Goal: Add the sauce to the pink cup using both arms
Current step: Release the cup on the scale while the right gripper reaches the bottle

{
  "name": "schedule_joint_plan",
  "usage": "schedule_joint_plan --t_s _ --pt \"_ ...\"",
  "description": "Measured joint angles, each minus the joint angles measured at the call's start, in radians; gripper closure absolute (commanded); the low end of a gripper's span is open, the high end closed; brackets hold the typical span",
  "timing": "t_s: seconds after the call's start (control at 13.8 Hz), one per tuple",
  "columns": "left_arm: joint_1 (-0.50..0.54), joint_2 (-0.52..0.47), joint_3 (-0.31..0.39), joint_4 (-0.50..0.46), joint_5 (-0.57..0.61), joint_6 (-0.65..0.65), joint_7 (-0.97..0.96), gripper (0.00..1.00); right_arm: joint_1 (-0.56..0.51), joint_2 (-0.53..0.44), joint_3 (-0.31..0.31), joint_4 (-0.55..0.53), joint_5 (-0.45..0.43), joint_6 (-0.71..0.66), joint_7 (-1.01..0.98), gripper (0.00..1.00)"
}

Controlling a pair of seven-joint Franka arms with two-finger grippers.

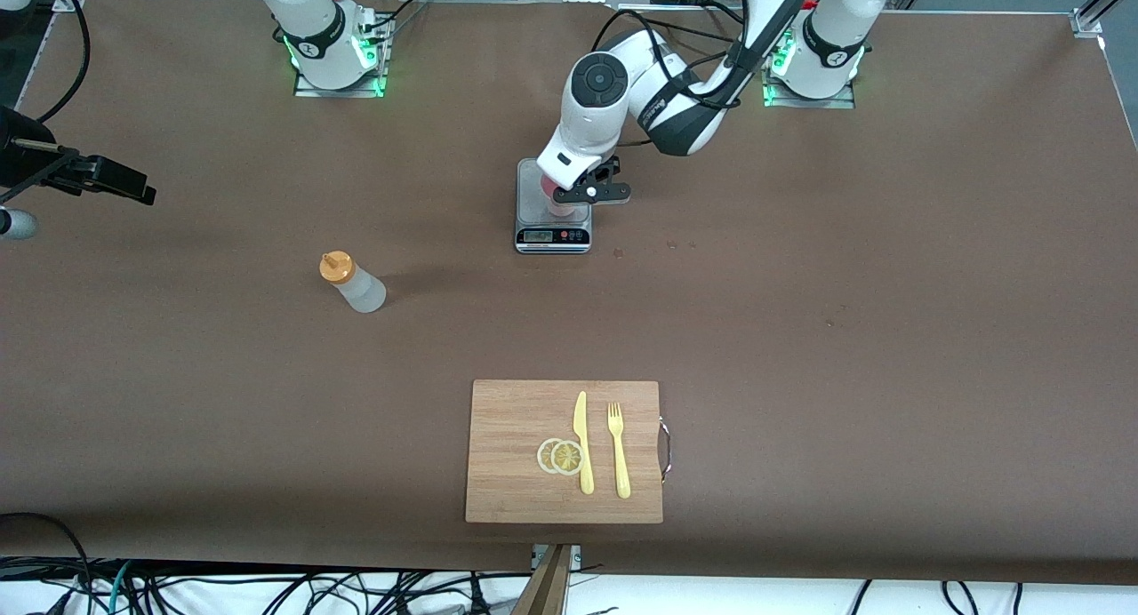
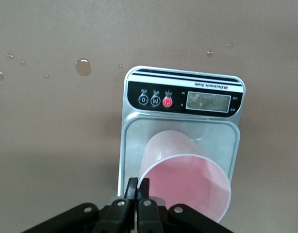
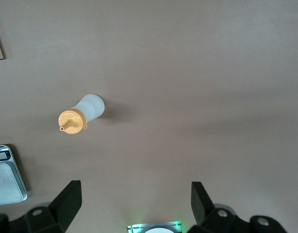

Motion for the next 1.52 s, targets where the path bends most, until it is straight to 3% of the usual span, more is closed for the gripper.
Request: schedule_joint_plan --t_s 0.07,0.15,0.29,0.36,0.51,0.73,1.02,1.16,1.31,1.52 --pt "-0.001 0.000 -0.005 0.000 0.000 0.000 -0.007 0.91 0.000 0.000 0.000 0.000 0.000 0.000 0.000 0.00" --pt "-0.002 0.001 -0.008 0.000 0.000 0.000 -0.013 0.50 0.000 0.000 0.000 0.000 0.000 0.000 0.000 0.00" --pt "-0.004 0.001 -0.010 0.000 0.000 0.000 -0.014 0.16 0.000 0.004 0.000 0.000 0.000 0.000 0.000 0.00" --pt "-0.003 0.001 -0.009 0.000 0.000 0.000 -0.014 0.04 0.000 0.011 0.000 0.000 0.000 0.000 -0.001 0.00" --pt "0.000 0.001 -0.007 0.003 0.000 0.002 -0.014 0.01 0.000 0.042 0.001 -0.002 0.004 0.000 -0.044 0.00" --pt "0.024 -0.006 -0.003 0.048 -0.016 -0.013 0.000 0.00 -0.013 0.122 0.000 -0.003 0.069 0.026 -0.279 0.00" --pt "0.117 -0.074 0.011 0.201 -0.045 -0.219 0.074 0.00 -0.121 0.249 -0.011 -0.007 0.271 0.065 -0.769 0.00" --pt "0.152 -0.124 0.052 0.266 -0.045 -0.315 0.088 0.00 -0.164 0.309 -0.013 -0.020 0.378 0.078 -1.016 0.00" --pt "0.174 -0.169 0.106 0.302 -0.023 -0.384 0.109 0.00 -0.182 0.343 -0.013 -0.070 0.448 0.139 -1.231 0.00" --pt "0.284 -0.224 0.131 0.357 0.018 -0.506 0.279 0.00 -0.185 0.355 -0.023 -0.179 0.596 0.187 -1.512 0.00"
